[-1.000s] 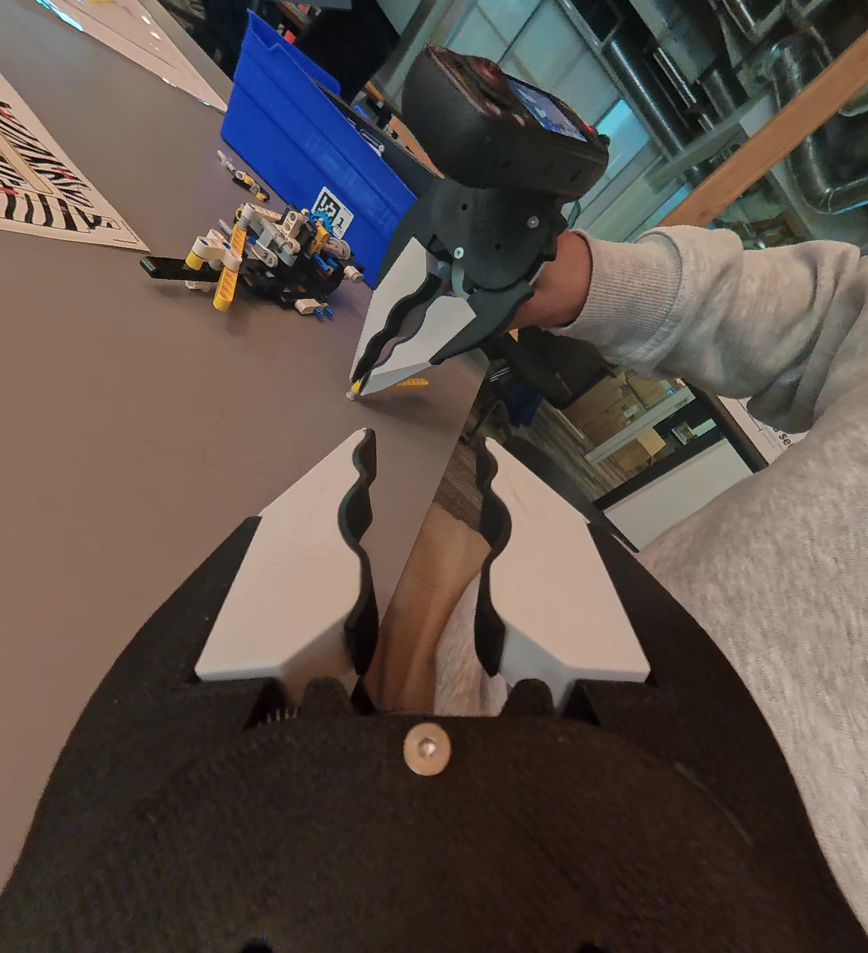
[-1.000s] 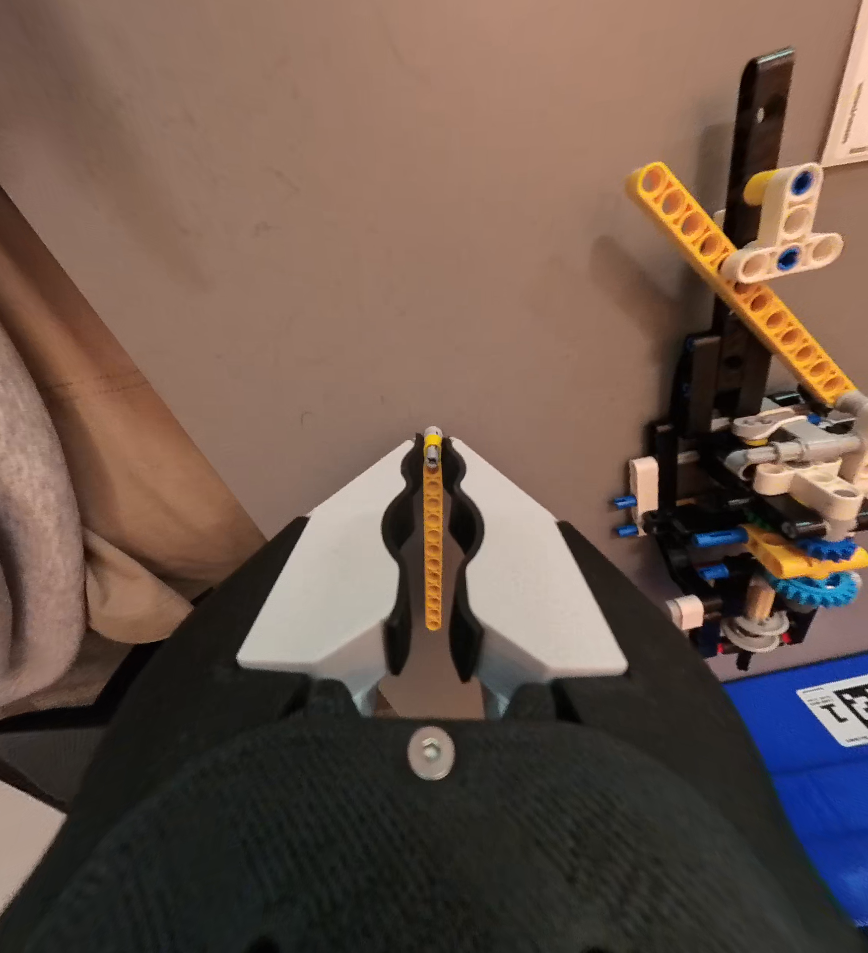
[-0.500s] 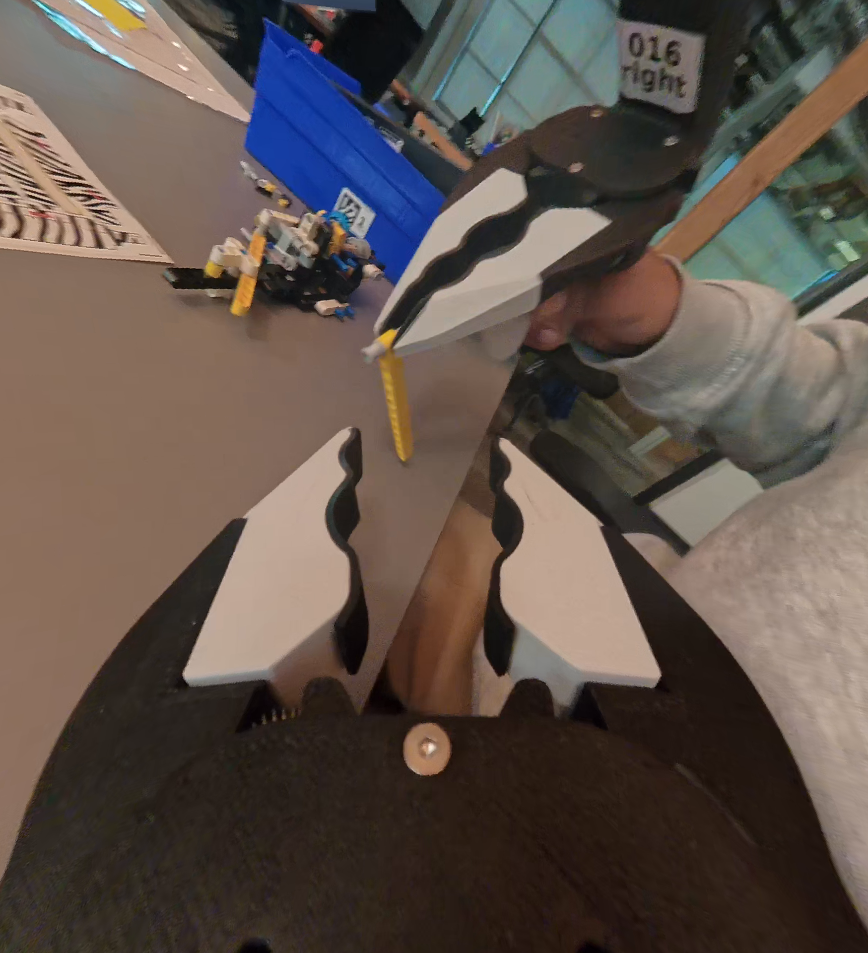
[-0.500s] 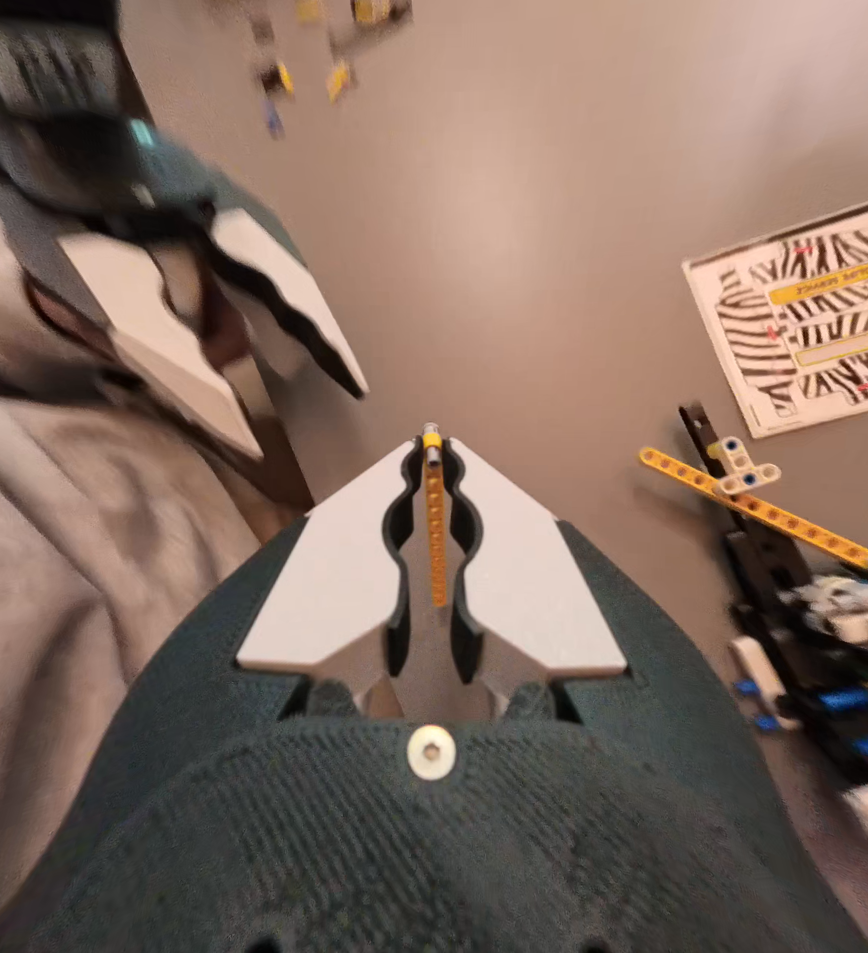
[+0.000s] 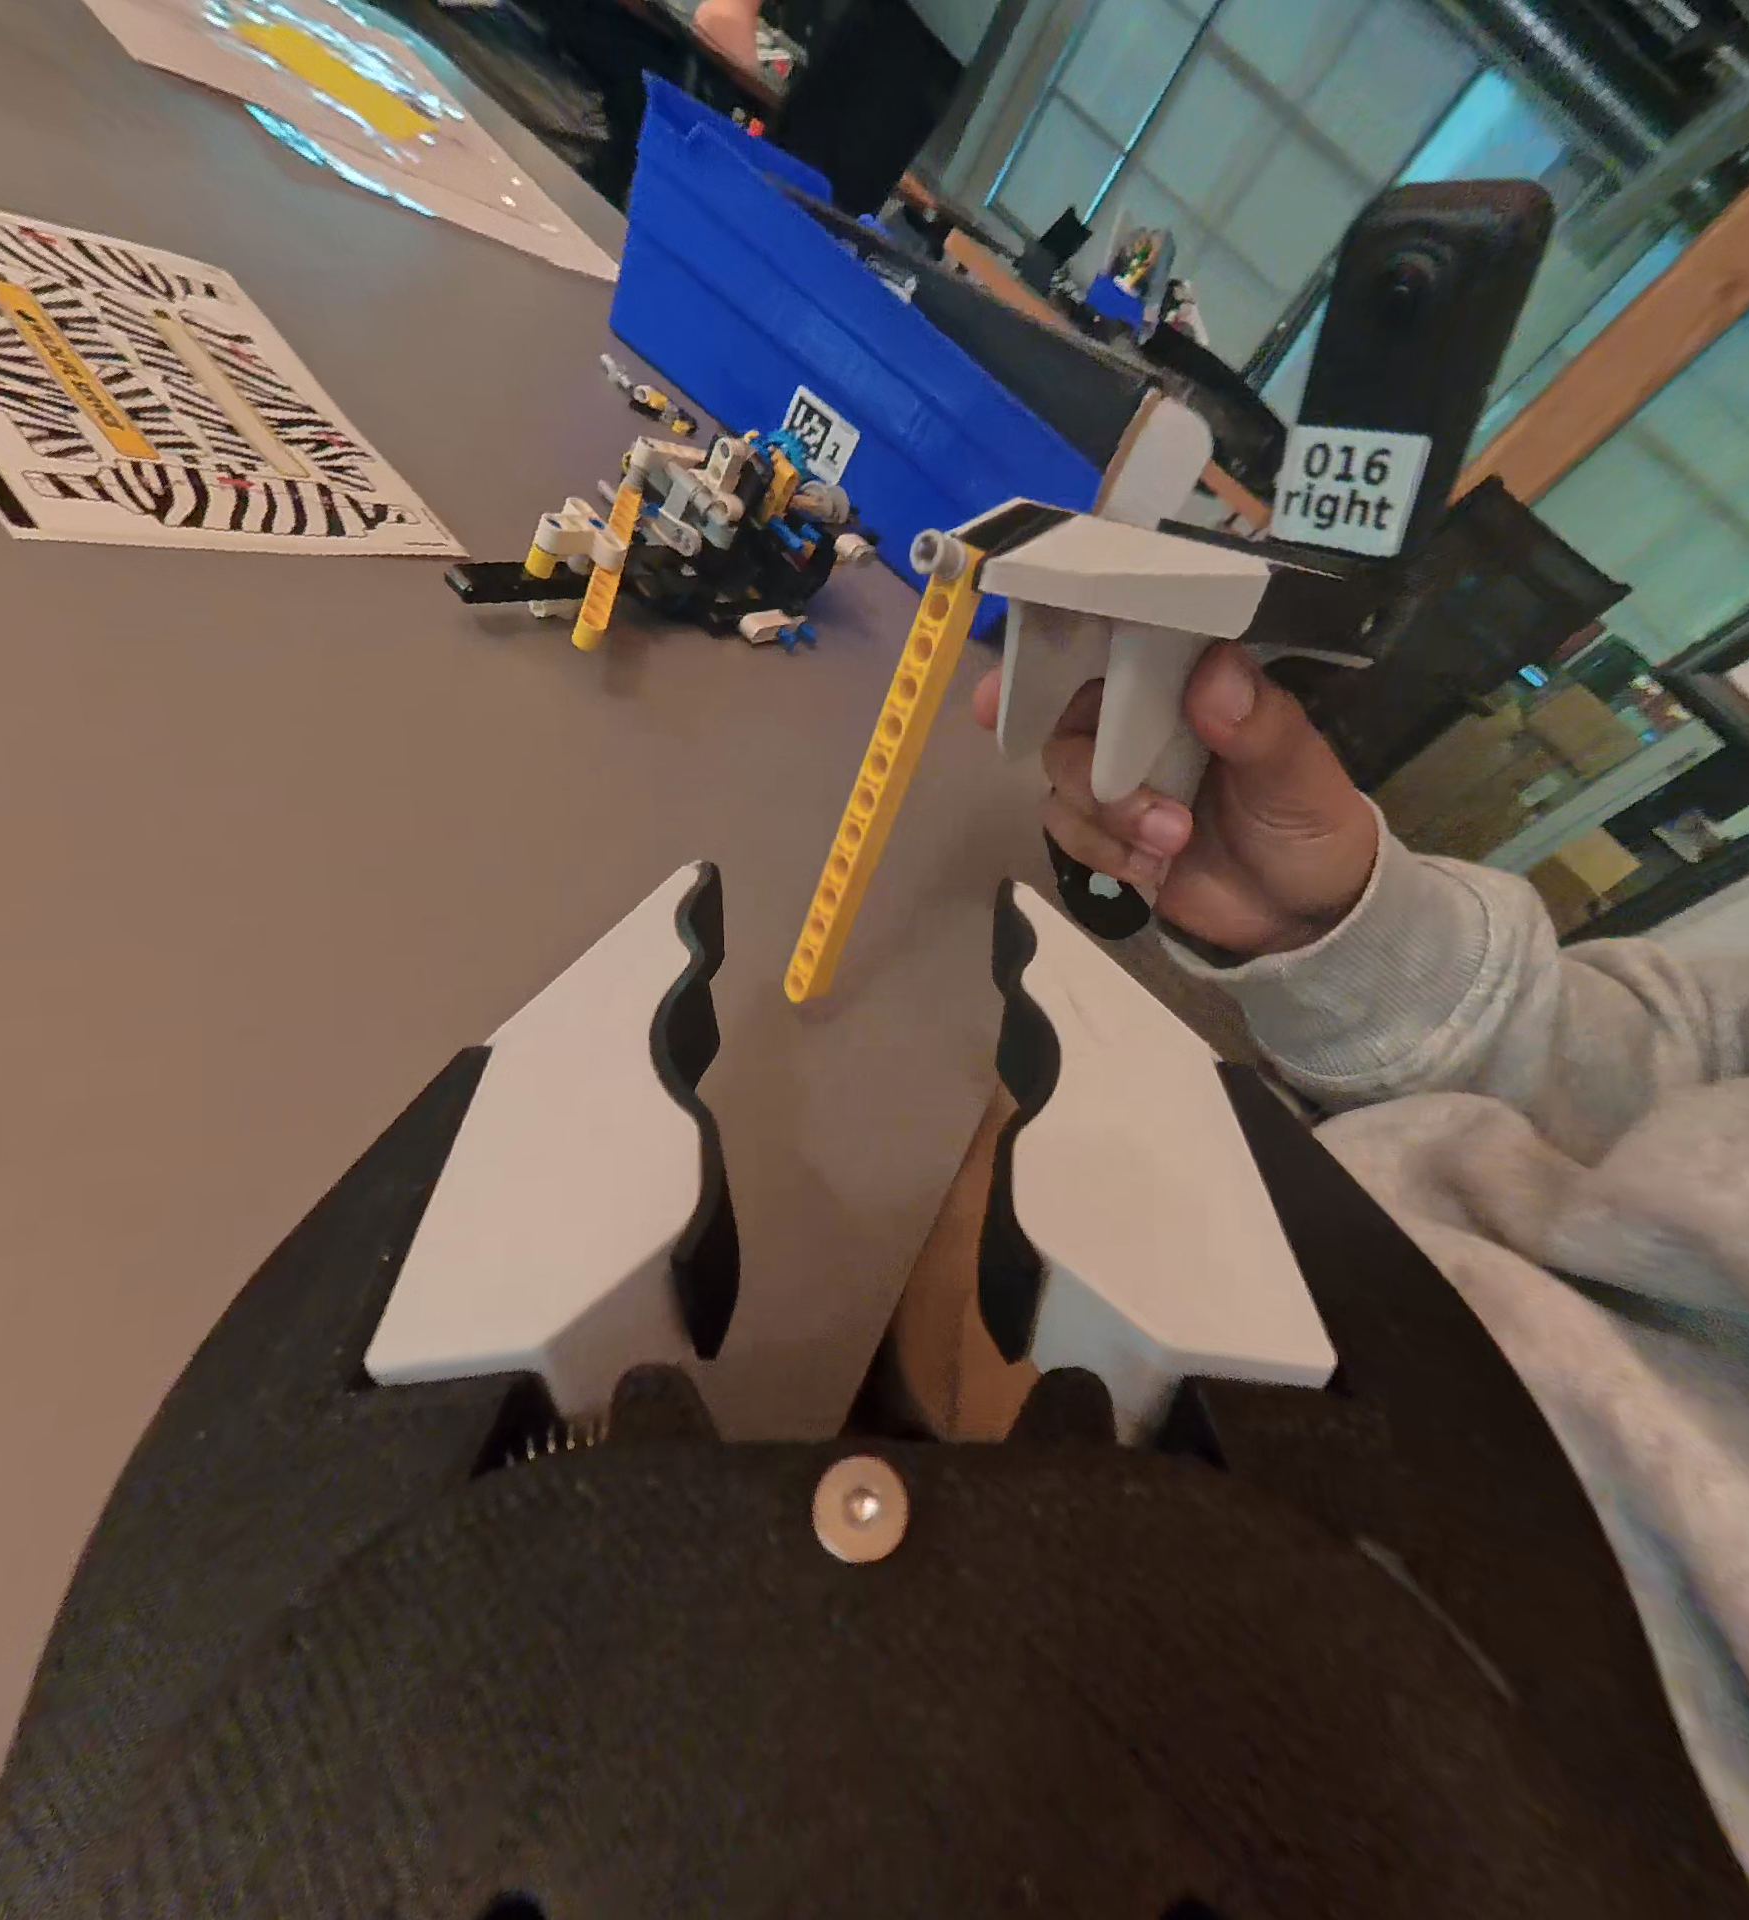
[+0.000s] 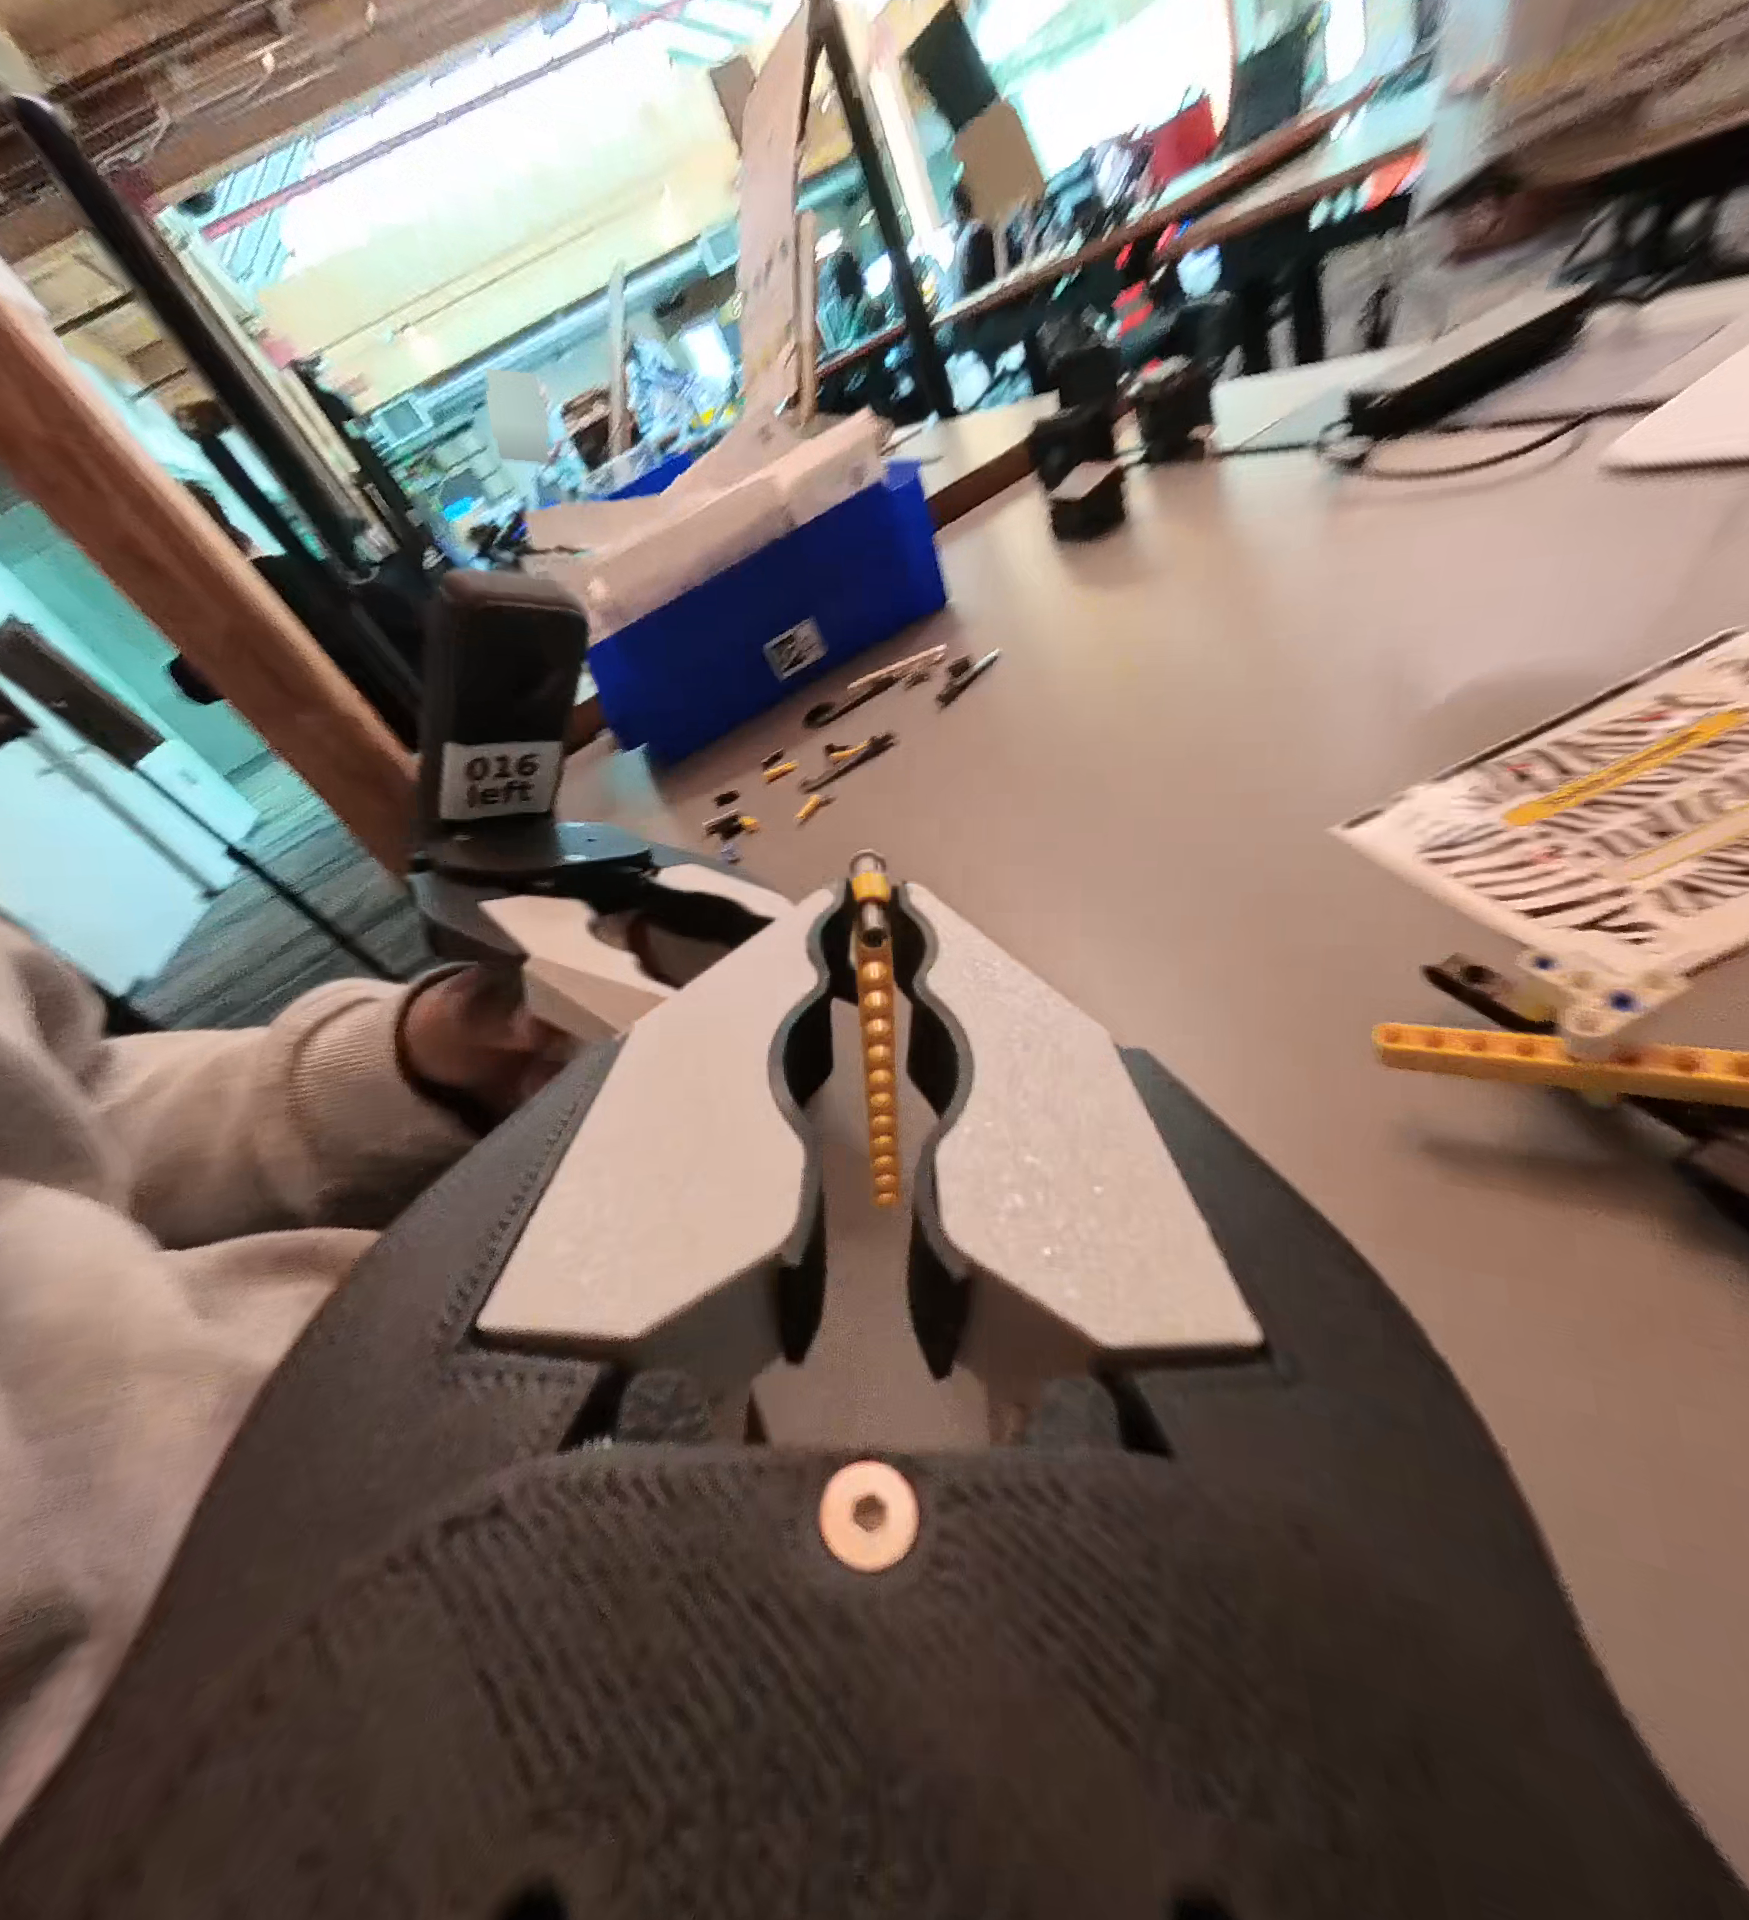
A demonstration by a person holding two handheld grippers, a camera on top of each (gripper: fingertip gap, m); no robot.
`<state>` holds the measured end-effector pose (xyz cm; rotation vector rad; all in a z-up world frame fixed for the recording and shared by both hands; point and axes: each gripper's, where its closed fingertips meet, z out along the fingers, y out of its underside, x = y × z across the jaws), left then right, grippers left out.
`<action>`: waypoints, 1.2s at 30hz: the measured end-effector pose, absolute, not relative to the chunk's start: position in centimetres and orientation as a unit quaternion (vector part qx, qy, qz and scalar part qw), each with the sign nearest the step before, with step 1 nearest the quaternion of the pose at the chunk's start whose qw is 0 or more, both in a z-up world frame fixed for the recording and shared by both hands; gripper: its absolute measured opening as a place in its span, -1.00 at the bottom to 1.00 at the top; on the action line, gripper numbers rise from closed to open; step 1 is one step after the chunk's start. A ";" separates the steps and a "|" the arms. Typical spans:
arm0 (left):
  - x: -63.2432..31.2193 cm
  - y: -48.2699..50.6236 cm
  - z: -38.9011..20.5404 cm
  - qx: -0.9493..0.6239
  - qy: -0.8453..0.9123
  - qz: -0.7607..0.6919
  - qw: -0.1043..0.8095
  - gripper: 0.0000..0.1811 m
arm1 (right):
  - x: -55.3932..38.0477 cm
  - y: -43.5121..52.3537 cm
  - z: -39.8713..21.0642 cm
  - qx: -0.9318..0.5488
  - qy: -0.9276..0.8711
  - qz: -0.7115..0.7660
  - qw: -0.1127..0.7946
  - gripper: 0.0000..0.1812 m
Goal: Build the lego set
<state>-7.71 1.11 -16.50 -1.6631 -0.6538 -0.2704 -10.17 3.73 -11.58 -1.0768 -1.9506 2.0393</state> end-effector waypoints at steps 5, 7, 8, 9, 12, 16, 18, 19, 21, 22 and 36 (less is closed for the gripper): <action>-8.2 1.1 -17.3 -0.726 -0.296 -0.107 0.611 -0.45 | -9.7 5.3 -13.5 -0.365 -0.636 0.678 0.052 -0.95; -8.4 0.9 -17.1 -0.721 -0.299 -0.102 0.617 -0.45 | -9.6 5.5 -12.9 -0.354 -0.634 0.685 0.056 -0.95; -8.4 0.9 -17.1 -0.721 -0.299 -0.101 0.617 -0.45 | -9.8 5.6 -12.8 -0.350 -0.637 0.684 0.066 -0.95; -8.4 0.8 -17.0 -0.721 -0.299 -0.099 0.617 -0.45 | -9.8 5.7 -13.0 -0.349 -0.642 0.679 0.074 -0.96; -8.3 0.6 -16.8 -0.725 -0.294 -0.087 0.617 -0.46 | -10.0 5.3 -13.5 -0.347 -0.647 0.673 0.084 -0.95; -8.4 0.3 -17.0 -0.736 -0.287 -0.058 0.611 -0.49 | -10.0 4.7 -13.6 -0.344 -0.650 0.671 0.087 -0.95; -8.4 0.2 -16.7 -0.734 -0.284 -0.054 0.614 -0.49 | -9.9 4.5 -13.6 -0.339 -0.655 0.669 0.088 -0.95; -8.4 0.1 -16.5 -0.733 -0.283 -0.053 0.617 -0.49 | -9.9 4.4 -13.7 -0.336 -0.657 0.669 0.088 -0.95; -8.4 0.0 -16.4 -0.731 -0.283 -0.051 0.619 -0.49 | -9.9 4.3 -13.7 -0.335 -0.658 0.669 0.088 -0.95; -8.5 -0.1 -16.3 -0.730 -0.284 -0.051 0.620 -0.49 | -9.9 4.3 -13.6 -0.335 -0.656 0.669 0.092 -0.95; -8.3 0.1 -16.4 -0.726 -0.289 -0.068 0.620 -0.51 | -10.0 4.3 -13.0 -0.265 -0.703 0.584 0.307 -0.94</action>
